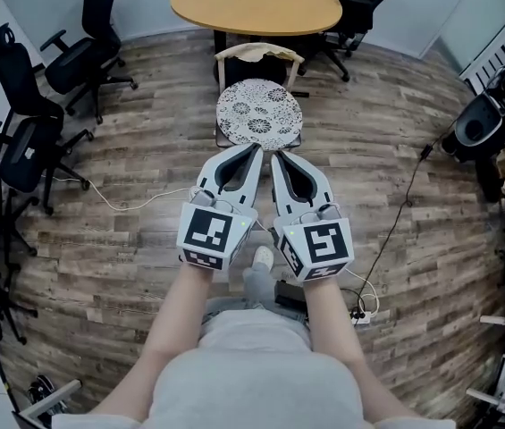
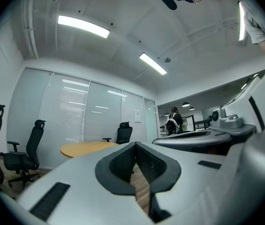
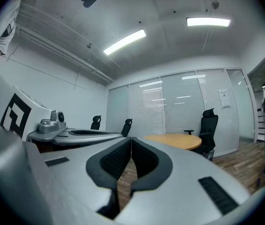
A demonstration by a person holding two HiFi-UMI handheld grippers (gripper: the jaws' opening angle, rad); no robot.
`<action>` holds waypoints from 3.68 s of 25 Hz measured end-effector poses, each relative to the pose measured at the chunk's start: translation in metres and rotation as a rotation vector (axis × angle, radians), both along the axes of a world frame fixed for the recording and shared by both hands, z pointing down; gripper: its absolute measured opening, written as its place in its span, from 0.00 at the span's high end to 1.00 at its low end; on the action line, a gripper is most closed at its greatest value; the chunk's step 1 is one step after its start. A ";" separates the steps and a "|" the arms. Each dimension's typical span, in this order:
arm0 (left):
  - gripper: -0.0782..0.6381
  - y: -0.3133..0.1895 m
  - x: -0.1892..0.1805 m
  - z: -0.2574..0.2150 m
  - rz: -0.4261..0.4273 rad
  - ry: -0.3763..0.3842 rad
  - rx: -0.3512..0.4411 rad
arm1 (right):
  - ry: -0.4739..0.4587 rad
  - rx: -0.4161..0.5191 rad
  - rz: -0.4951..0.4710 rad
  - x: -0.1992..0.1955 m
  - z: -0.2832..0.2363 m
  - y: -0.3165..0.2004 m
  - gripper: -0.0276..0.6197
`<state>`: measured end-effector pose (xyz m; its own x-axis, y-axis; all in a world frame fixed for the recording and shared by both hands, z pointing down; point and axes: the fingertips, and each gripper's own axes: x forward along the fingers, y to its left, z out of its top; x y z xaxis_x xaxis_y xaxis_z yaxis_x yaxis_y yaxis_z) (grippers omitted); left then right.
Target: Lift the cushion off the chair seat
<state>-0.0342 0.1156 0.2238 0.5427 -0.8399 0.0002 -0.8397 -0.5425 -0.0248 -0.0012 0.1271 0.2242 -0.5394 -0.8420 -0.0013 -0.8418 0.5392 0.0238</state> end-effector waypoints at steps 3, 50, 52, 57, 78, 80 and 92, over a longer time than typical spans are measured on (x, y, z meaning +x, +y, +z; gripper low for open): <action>0.88 -0.028 0.009 0.003 -0.013 -0.001 -0.012 | -0.005 -0.005 -0.007 0.012 0.001 -0.028 0.92; 0.88 -0.356 0.002 0.150 0.078 0.018 -0.275 | 0.122 -0.243 0.029 0.006 0.139 -0.354 0.92; 0.88 -0.363 0.004 0.162 0.091 0.009 -0.281 | 0.122 -0.238 0.036 0.008 0.146 -0.363 0.92; 0.88 -0.378 0.014 0.193 0.114 0.001 -0.307 | 0.116 -0.239 0.069 0.021 0.168 -0.379 0.92; 0.88 -0.439 0.063 0.313 0.164 -0.088 -0.340 | 0.044 -0.476 0.179 0.092 0.328 -0.434 0.91; 0.88 -0.442 0.067 0.327 0.166 -0.082 -0.354 | 0.051 -0.493 0.179 0.099 0.343 -0.437 0.91; 0.88 -0.466 0.085 0.397 0.170 -0.086 -0.417 | 0.080 -0.687 0.211 0.140 0.464 -0.464 0.53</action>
